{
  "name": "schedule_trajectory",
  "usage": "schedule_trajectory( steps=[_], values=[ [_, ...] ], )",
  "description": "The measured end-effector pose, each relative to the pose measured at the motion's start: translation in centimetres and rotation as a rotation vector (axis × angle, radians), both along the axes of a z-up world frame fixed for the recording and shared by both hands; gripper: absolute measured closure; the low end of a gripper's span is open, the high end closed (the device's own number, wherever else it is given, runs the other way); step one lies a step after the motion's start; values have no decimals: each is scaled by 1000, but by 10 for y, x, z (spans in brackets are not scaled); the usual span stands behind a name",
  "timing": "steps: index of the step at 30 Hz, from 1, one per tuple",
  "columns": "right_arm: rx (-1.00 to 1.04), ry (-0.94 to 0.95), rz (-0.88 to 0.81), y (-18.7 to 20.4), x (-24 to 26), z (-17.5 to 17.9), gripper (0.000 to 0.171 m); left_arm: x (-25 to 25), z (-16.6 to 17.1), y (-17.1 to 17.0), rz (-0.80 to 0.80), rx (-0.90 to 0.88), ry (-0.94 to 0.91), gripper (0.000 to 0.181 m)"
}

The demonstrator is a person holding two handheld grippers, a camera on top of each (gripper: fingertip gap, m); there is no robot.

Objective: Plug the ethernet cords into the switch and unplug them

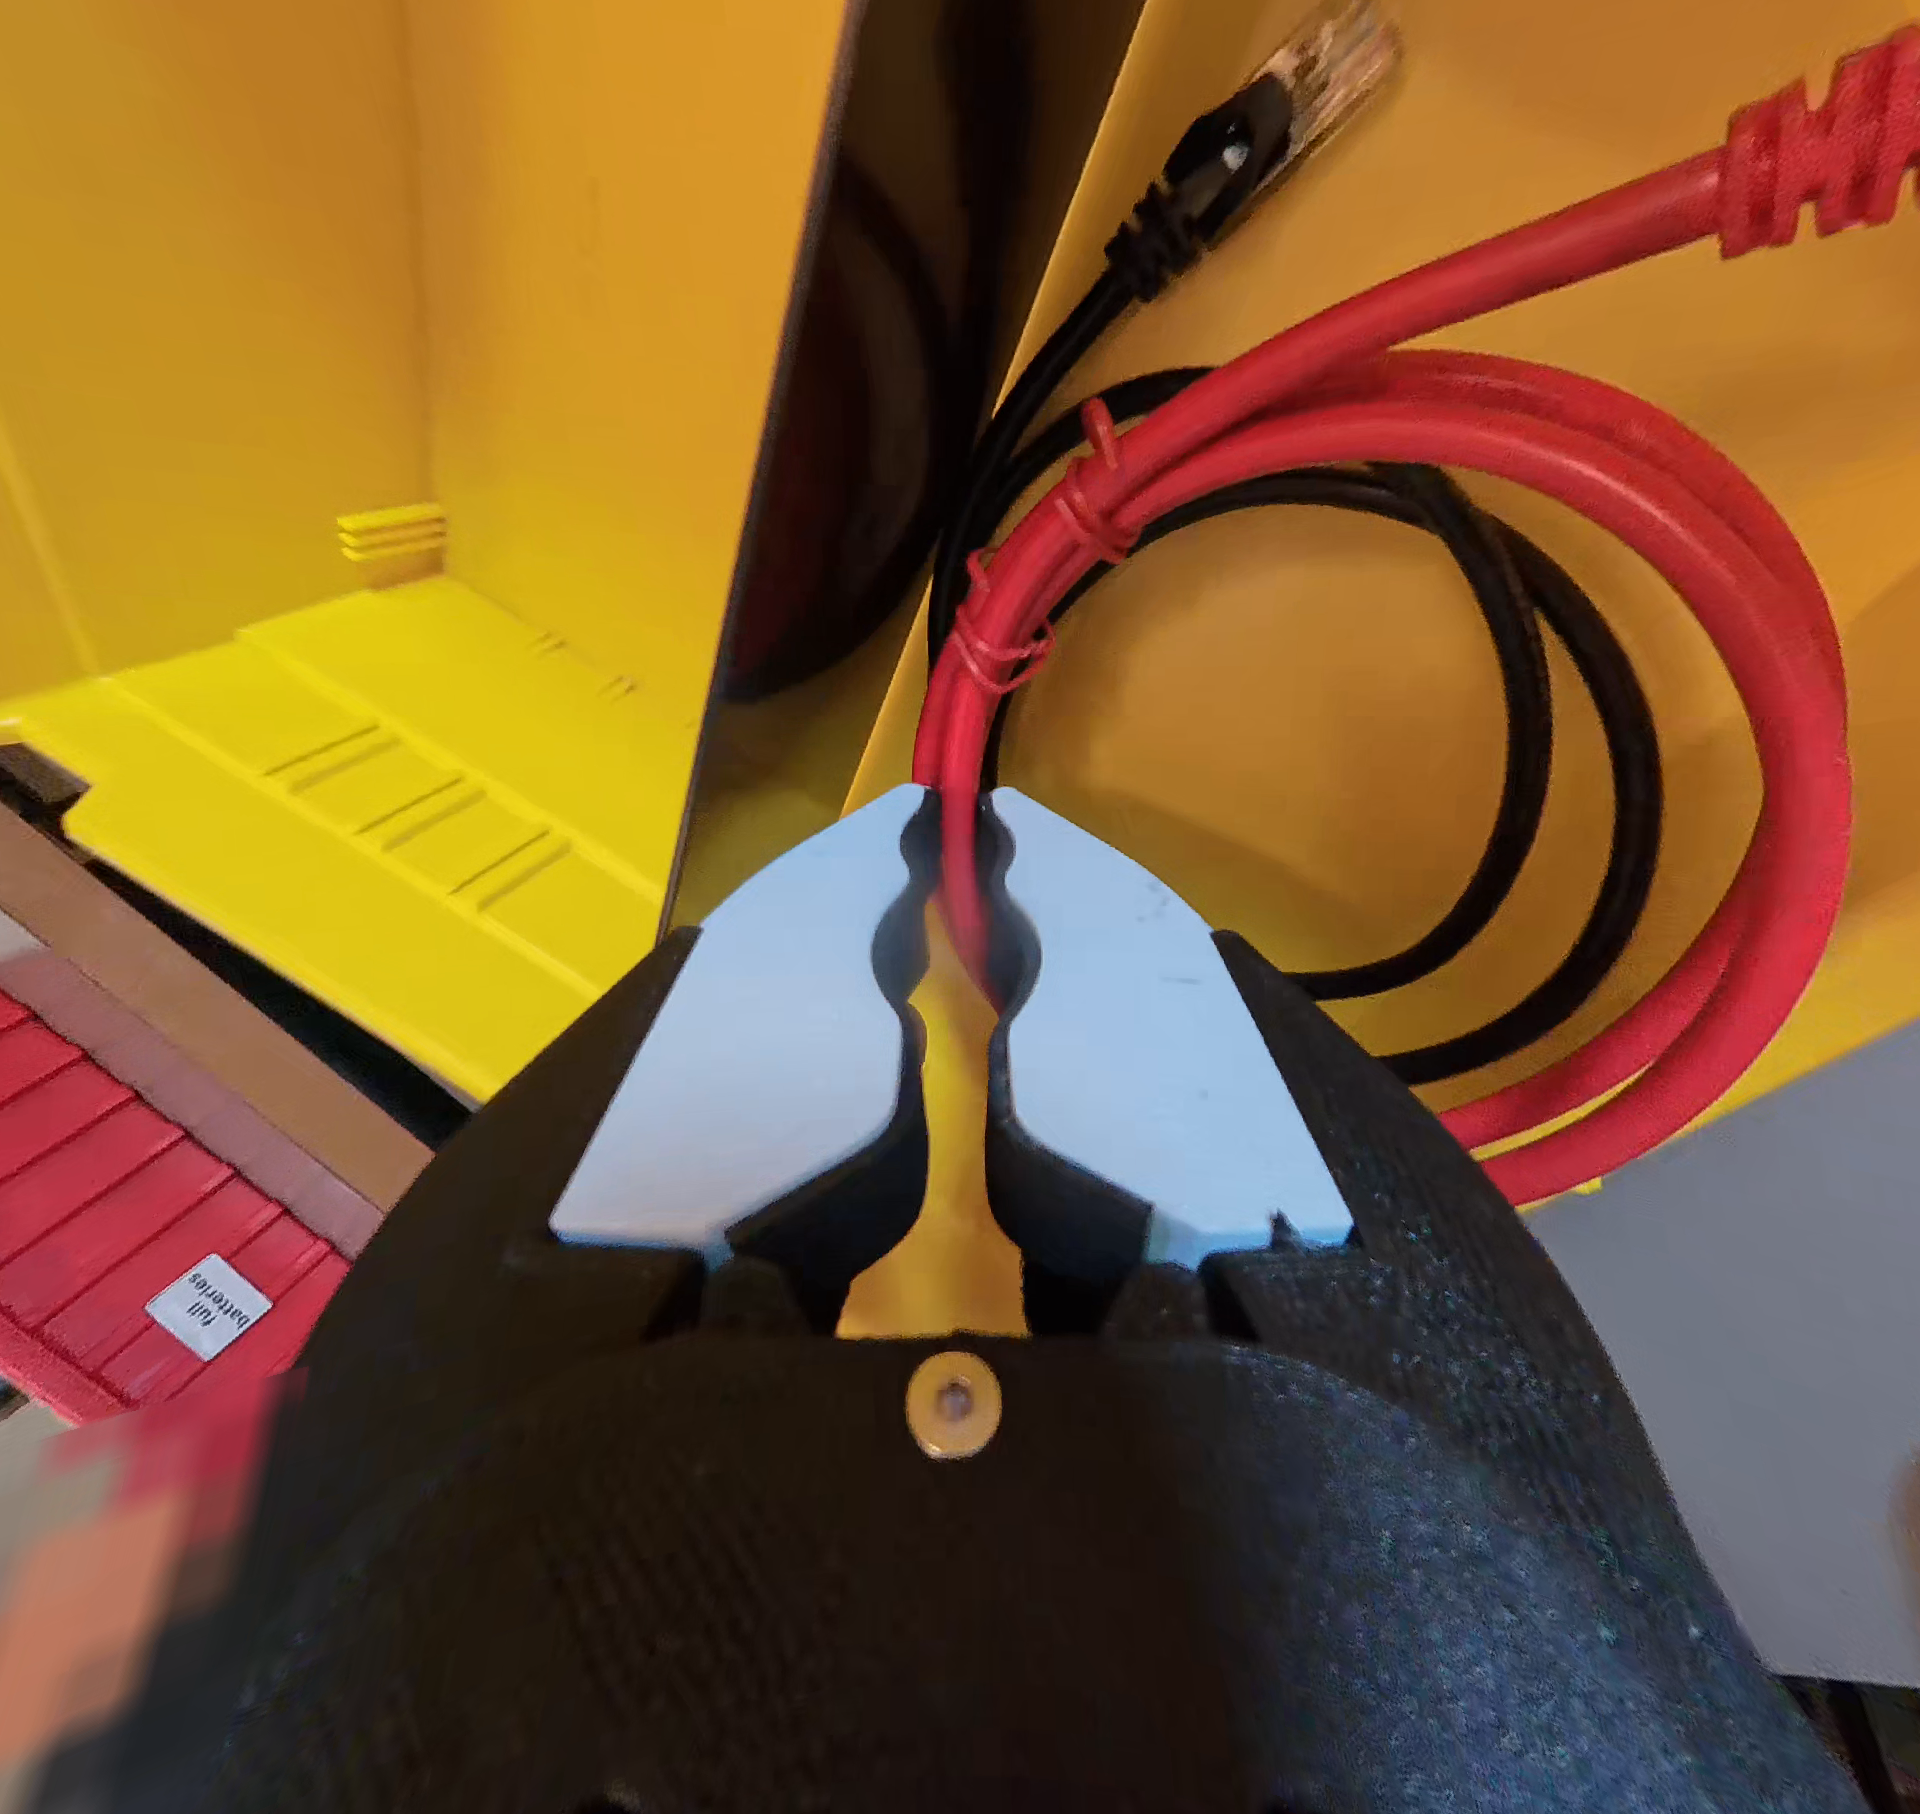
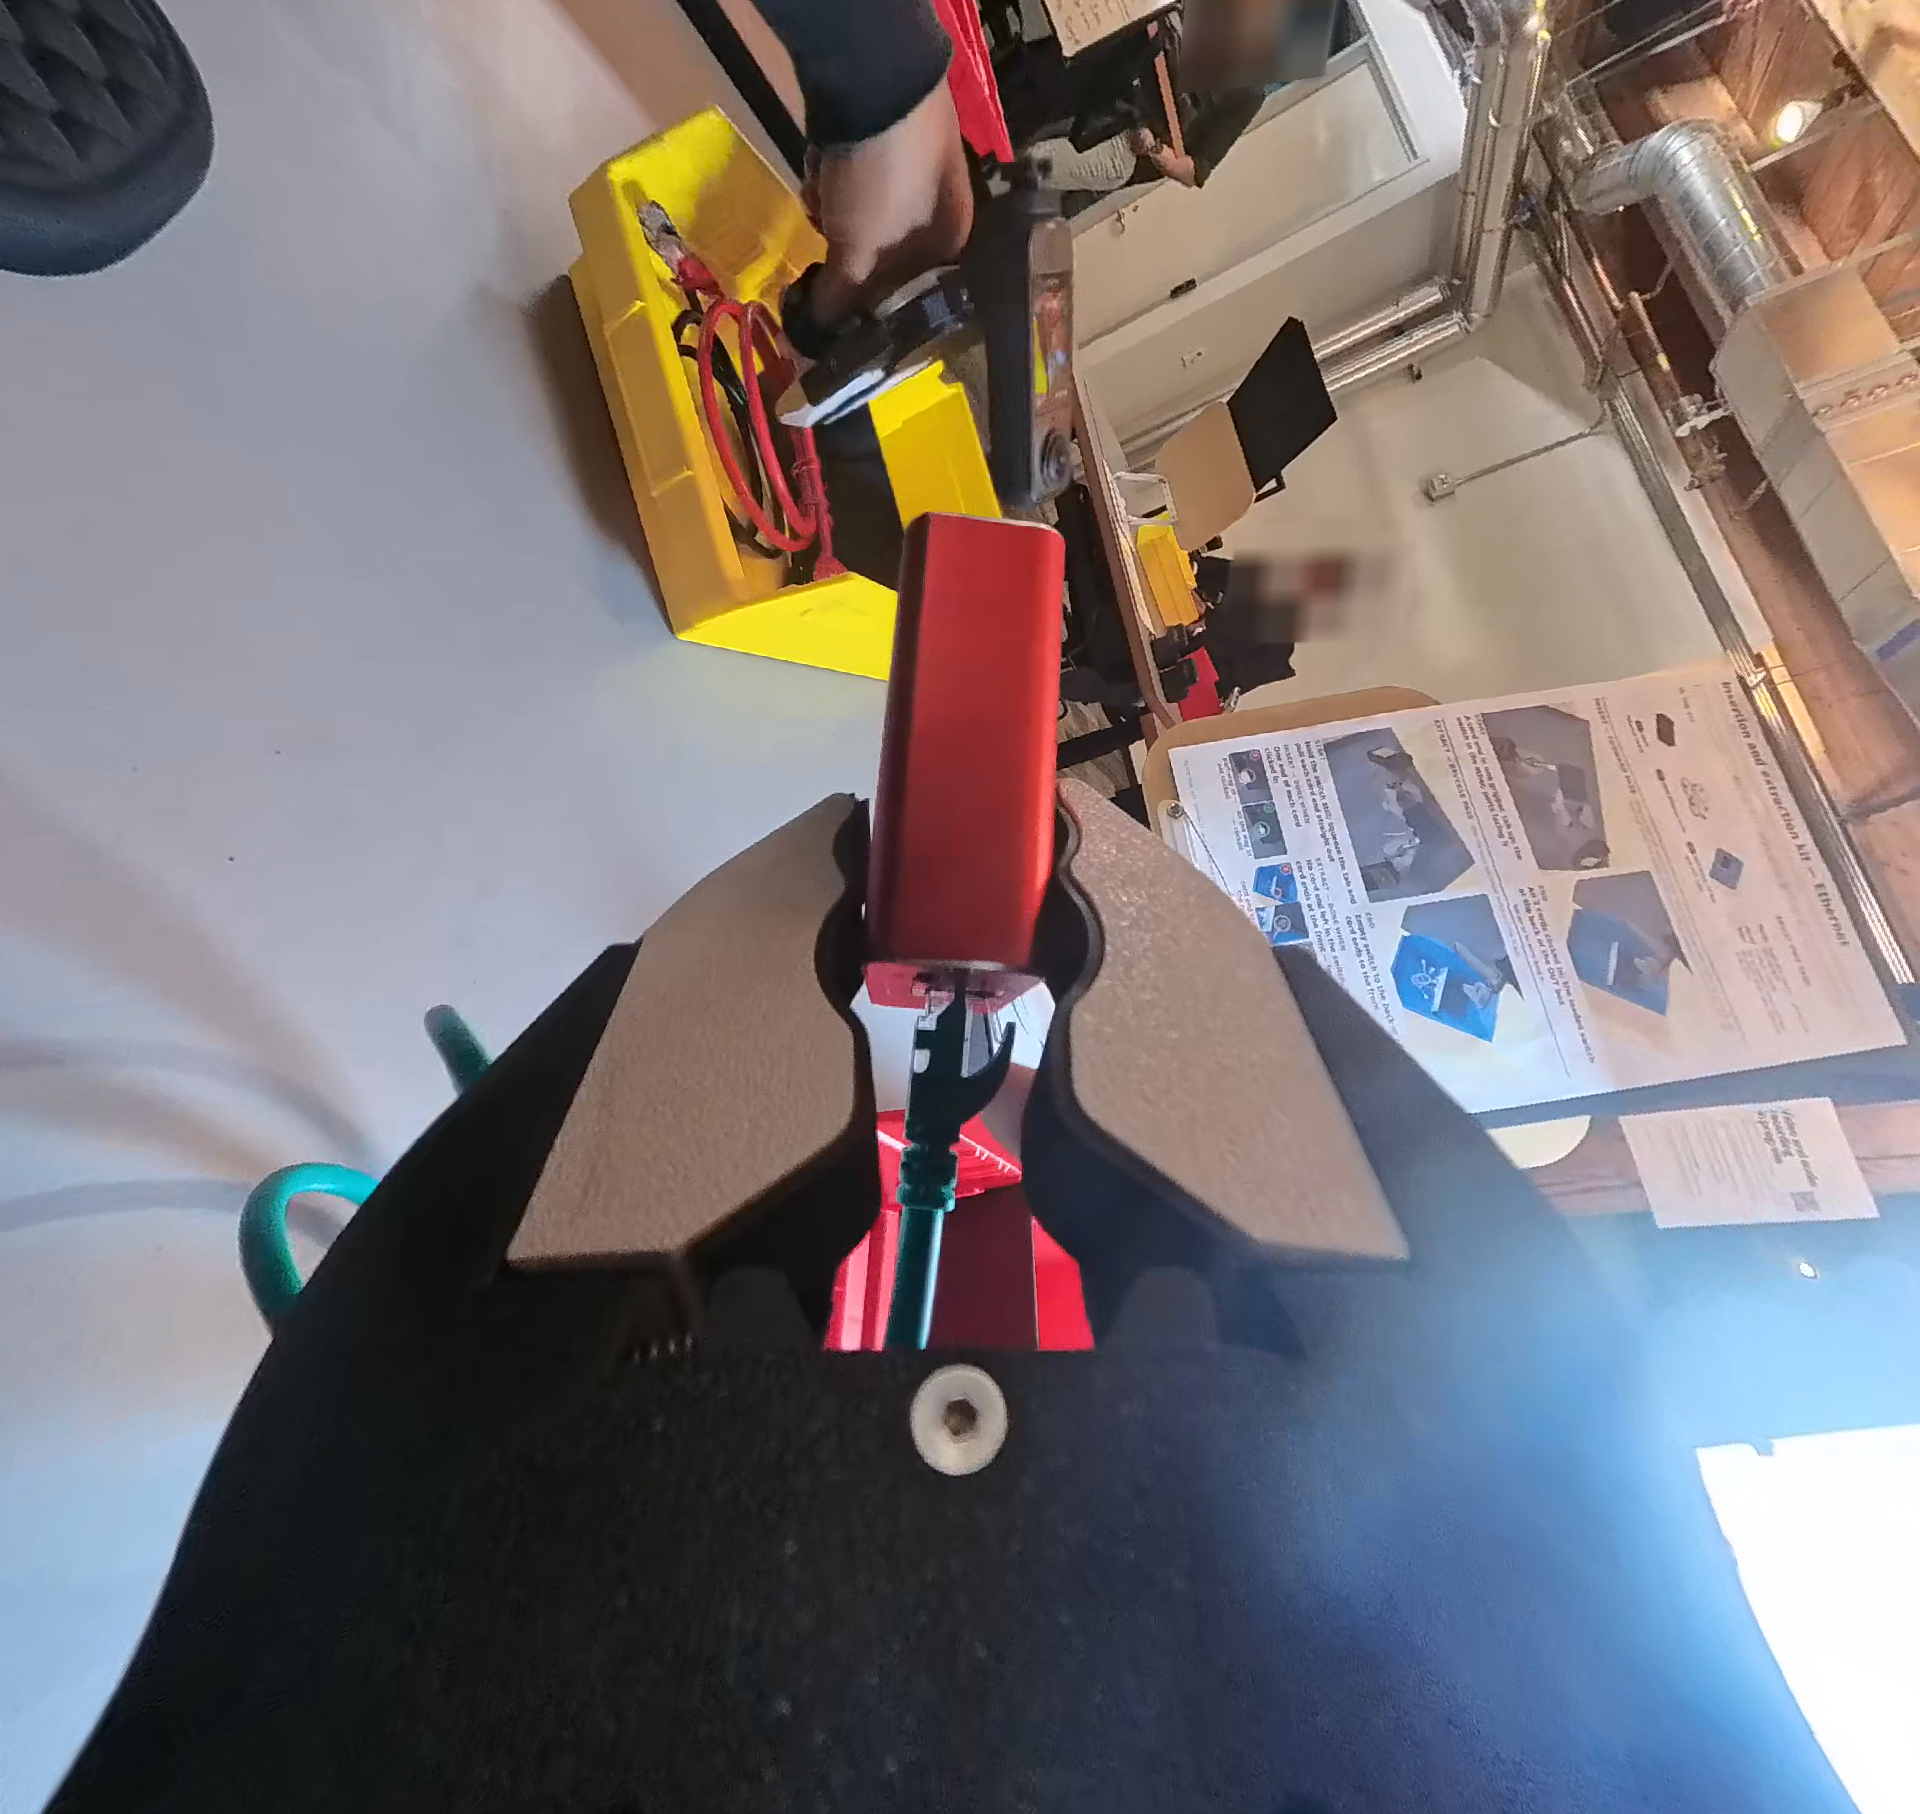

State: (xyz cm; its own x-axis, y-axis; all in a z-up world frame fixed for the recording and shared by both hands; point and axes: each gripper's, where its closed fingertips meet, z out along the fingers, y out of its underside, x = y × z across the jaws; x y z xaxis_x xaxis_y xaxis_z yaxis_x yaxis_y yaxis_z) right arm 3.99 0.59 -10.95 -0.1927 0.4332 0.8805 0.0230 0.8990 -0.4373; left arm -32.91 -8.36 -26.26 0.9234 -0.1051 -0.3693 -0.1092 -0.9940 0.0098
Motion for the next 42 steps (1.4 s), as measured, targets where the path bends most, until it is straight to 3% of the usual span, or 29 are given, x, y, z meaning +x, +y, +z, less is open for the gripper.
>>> schedule_trajectory(
  steps=[16,23,28,33,36,38,42],
  values=[
    [-52,34,-51,6,-9,7,142,15,94,6,-85,332,78,176],
    [-87,33,-46,5,-15,7,142,57,128,13,-193,455,64,176],
    [-70,22,-54,6,-18,1,142,124,102,17,-291,432,-136,176],
    [-72,12,-68,11,-13,-5,142,194,32,1,-301,310,-399,176],
    [-76,3,-78,16,-9,-8,142,219,2,-12,-346,247,-455,174],
    [-76,0,-85,18,-7,-9,142,228,0,-11,-397,262,-456,159],
    [-82,4,-90,20,-7,-10,142,260,17,4,-599,373,-514,152]
  ],
)
